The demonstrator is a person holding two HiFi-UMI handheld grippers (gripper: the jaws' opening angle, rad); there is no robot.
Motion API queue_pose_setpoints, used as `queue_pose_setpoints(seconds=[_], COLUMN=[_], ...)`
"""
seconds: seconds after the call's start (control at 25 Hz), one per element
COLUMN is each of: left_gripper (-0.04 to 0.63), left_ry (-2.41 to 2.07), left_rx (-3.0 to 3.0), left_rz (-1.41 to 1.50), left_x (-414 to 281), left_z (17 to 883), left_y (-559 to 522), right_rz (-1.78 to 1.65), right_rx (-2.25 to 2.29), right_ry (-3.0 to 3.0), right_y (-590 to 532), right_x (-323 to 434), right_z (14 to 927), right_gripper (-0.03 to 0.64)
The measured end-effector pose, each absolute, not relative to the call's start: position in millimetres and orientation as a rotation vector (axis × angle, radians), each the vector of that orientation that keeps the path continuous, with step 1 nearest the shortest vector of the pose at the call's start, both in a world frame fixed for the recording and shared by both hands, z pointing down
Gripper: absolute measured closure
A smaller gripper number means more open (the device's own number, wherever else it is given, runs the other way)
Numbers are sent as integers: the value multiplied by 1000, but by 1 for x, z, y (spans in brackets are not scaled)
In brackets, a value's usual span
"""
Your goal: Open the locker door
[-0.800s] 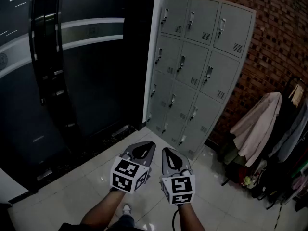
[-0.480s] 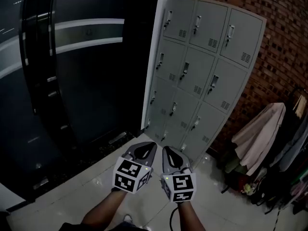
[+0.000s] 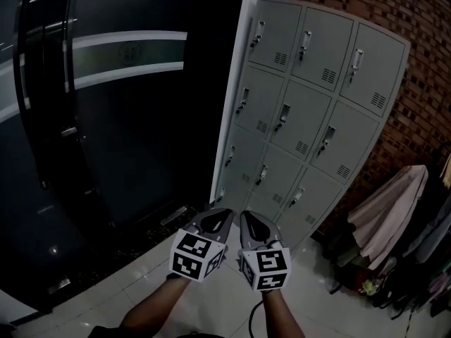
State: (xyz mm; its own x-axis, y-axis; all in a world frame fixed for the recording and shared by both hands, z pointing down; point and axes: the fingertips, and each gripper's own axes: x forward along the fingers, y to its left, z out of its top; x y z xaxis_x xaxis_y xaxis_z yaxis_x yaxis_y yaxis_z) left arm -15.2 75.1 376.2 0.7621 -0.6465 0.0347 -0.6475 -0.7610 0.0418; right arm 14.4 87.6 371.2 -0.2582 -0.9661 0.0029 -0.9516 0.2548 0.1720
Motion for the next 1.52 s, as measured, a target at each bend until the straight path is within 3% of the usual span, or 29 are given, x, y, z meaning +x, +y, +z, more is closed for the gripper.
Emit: queue_pose_setpoints(seconds=[0.72, 1.52], left_gripper=[589, 589], left_ry=[-1040, -1114], left_rx=[2899, 2926], left_rz=[13, -21], left_x=[17, 152], left_z=[376, 308], left_y=[-41, -265], right_rz=[-289, -406], right_rx=[1829, 1736], right_ry=[-2451, -2543], right_y=[-28, -248], right_x=[40, 169], right_z=[361, 295], right_gripper=[617, 612])
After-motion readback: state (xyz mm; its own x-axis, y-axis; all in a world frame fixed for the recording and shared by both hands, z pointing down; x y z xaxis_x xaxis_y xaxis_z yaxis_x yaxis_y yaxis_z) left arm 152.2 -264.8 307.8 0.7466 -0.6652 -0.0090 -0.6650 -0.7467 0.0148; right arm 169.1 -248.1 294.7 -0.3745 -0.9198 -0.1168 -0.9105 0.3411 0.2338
